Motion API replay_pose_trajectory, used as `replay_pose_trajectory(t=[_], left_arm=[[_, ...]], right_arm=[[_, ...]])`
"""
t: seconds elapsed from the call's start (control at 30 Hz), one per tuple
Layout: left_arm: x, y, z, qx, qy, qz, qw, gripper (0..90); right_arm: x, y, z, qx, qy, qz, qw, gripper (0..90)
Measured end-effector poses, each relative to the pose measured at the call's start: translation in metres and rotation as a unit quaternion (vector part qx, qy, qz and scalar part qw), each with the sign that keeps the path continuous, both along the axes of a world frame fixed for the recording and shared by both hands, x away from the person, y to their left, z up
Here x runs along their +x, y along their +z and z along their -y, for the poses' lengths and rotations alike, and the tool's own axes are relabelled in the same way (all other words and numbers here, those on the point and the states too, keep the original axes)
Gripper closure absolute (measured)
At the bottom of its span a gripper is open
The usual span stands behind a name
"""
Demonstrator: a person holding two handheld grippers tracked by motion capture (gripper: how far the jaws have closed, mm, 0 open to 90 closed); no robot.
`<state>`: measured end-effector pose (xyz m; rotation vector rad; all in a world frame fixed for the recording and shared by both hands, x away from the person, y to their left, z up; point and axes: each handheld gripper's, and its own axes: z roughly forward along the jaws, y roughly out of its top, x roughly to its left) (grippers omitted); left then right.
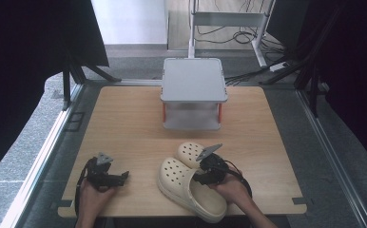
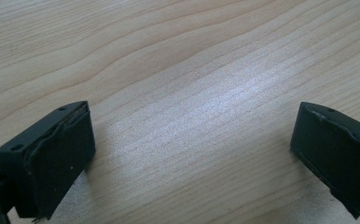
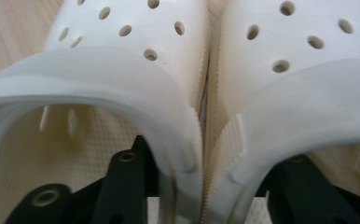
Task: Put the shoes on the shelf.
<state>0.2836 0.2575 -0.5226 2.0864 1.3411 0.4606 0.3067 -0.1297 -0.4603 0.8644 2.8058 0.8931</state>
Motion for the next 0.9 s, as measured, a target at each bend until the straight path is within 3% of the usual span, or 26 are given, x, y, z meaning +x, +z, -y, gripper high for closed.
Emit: replay_pose_trajectory(t=[0.17,0.37,0.9], left_arm=[[0.0,0.0,0.0,0.0,0.0,0.0,1.0,0.0],[0.0,0.0,0.0,0.001,-0.001,0.0,1.0,0.0],[0.0,0.0,0.0,0.001,-0.003,-0.001,1.0,0.0]], right_arm=[[-0.001,0.003,-0.002,-0.01,-0.008,-0.004,0.9999,65.0],[0.001,0.009,0.0,-0.001,-0.008,-0.02,0.9998,65.5],[0.004,0.05,0.004,0.001,-0.001,-0.016,0.9999,65.4]])
